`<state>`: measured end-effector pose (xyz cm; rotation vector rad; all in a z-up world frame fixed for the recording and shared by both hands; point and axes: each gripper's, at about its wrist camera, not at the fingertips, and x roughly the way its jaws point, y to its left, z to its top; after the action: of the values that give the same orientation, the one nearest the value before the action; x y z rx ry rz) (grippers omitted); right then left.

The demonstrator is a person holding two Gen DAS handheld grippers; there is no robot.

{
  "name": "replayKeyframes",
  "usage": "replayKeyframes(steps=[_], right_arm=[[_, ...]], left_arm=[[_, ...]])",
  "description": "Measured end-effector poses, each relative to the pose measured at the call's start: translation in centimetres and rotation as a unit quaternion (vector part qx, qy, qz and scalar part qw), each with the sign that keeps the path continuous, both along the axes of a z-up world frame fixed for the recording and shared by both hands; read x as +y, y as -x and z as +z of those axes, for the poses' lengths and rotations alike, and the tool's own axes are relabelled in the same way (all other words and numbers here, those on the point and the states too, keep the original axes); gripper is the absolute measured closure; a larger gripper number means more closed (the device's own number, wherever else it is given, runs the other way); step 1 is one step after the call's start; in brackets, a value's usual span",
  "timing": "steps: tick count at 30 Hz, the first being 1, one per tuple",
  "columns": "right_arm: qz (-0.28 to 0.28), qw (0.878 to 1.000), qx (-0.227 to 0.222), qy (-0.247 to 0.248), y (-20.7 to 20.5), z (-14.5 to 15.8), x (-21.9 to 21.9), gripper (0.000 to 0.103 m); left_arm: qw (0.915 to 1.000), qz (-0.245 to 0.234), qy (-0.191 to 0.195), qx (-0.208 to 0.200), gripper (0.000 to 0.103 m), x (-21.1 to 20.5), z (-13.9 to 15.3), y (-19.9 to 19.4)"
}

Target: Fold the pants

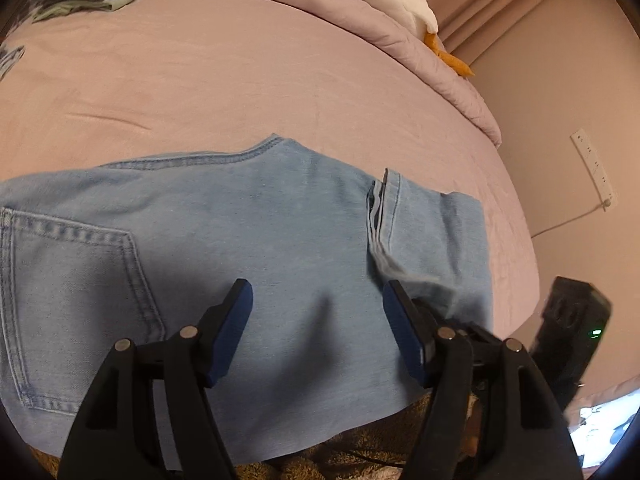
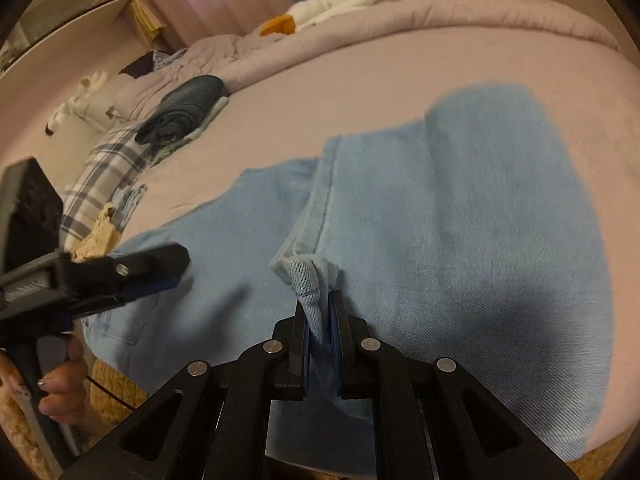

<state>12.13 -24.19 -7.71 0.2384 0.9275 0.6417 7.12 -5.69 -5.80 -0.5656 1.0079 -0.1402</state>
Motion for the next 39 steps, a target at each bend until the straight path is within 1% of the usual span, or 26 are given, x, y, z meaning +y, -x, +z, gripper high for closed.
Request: replayKeyframes(steps=[3,5,7,8,9,10,11,12,13,14,15,16,17,19,20,21,22,23,24,27,28,29,30,32,35,39], right_arm=[[0.009,0.999,-0.027,-0.022,2.1,1.9,-0.3,0.093],[0.034,0.999,-0.029,-0.03,3.0,2.4,0.1,0.093],[0.062,0.997,-0.022,-0.028,3.8,1.8,1.3,0.093],[0.066,0.998,-0.02,-0.014,4.0,1.2,1.8,0.092],[0.062,0.998,-0.013,0.011,4.1,0.2,2.5,0.092],[0.062,0.998,-0.003,0.023,4.2,-0.6,3.0,0.092],[0.062,0.998,0.003,0.024,4.2,-1.1,3.2,0.09],[0.059,0.998,-0.002,0.02,4.4,-1.2,3.2,0.09],[0.058,0.998,-0.003,0.019,4.5,-1.0,3.1,0.09],[0.062,0.998,0.002,0.015,4.3,-0.8,3.1,0.086],[0.067,0.998,0.011,0.007,4.2,-0.7,3.0,0.084],[0.066,0.998,0.016,0.003,4.0,-0.6,2.9,0.083],[0.066,0.998,0.018,0.004,4.1,-0.3,2.7,0.082],[0.062,0.998,0.024,0.006,4.2,0.0,2.1,0.067],[0.052,0.998,0.026,0.009,4.3,0.3,1.6,0.051],[0.044,0.999,0.026,0.009,4.4,0.5,1.0,0.043],[0.033,0.999,0.024,0.01,4.5,0.8,0.1,0.043],[0.02,0.999,0.021,0.013,4.7,1.2,-0.8,0.043],[-0.005,1.0,0.017,0.025,4.7,1.5,-1.9,0.043],[-0.087,0.994,-0.007,0.063,4.4,1.7,-4.3,0.043],[-0.103,0.992,-0.005,0.069,4.1,1.4,-4.8,0.044],[-0.116,0.99,0.005,0.077,3.6,0.8,-5.2,0.058],[-0.119,0.989,0.012,0.089,3.1,0.2,-5.3,0.076],[-0.129,0.985,0.011,0.11,2.4,-0.4,-5.2,0.085],[-0.127,0.985,-0.003,0.119,1.4,-0.4,-5.0,0.086],[-0.135,0.983,-0.007,0.125,-2.0,-0.2,-4.5,0.086]], left_arm=[[0.9992,-0.007,0.038,-0.004,0.035,0.1,0.1,-0.3],[0.9978,-0.017,0.063,-0.006,0.034,0.0,0.0,-0.4],[0.9957,-0.035,0.085,-0.008,0.034,-0.5,-0.4,-0.9],[0.9949,-0.041,0.092,-0.002,0.034,-0.9,-0.7,-1.3],[0.9945,-0.044,0.094,0.01,0.035,-1.2,-1.2,-1.7],[0.9941,-0.048,0.096,0.017,0.036,-1.6,-1.6,-2.1],[0.9932,-0.058,0.099,0.023,0.036,-2.3,-2.1,-2.7],[0.9934,-0.06,0.094,0.028,0.036,-2.8,-2.4,-3.2],[0.9945,-0.061,0.081,0.027,0.042,-3.1,-2.5,-3.3],[0.9964,-0.058,0.058,0.019,0.051,-3.6,-2.4,-3.4],[0.9979,-0.058,0.024,0.015,0.075,-4.0,-2.2,-3.5],[0.9982,-0.056,-0.008,0.02,0.091,-4.2,-2.2,-3.7],[0.998,-0.054,-0.026,0.02,0.089,-4.3,-2.2,-3.7],[0.9988,-0.047,-0.004,0.012,0.092,-3.7,-1.9,-3.2],[0.9989,-0.046,0.002,0.01,0.092,-3.3,-1.8,-3.0],[0.999,-0.044,0.005,0.005,0.094,-3.0,-1.4,-2.6],[0.999,-0.044,0.002,0.0,0.094,-2.9,-1.1,-2.2],[0.999,-0.044,0.0,-0.006,0.094,-2.8,-0.6,-1.8],[0.9991,-0.041,-0.004,-0.012,0.095,-2.8,-0.2,-1.4],[0.9983,-0.034,-0.042,-0.023,0.097,-3.0,-0.1,-1.3],[0.9978,-0.028,-0.057,-0.017,0.097,-3.0,-0.5,-1.6],[0.9974,-0.023,-0.067,-0.005,0.097,-2.9,-1.1,-2.0],[0.9974,-0.021,-0.068,0.007,0.099,-2.7,-1.7,-2.4],[0.9983,-0.023,-0.053,0.005,0.098,-2.5,-2.1,-2.0],[0.9987,-0.027,-0.044,0.005,0.098,-2.0,-2.7,-1.7],[0.9989,-0.027,-0.038,0.006,0.095,-1.9,-2.9,-1.6]])
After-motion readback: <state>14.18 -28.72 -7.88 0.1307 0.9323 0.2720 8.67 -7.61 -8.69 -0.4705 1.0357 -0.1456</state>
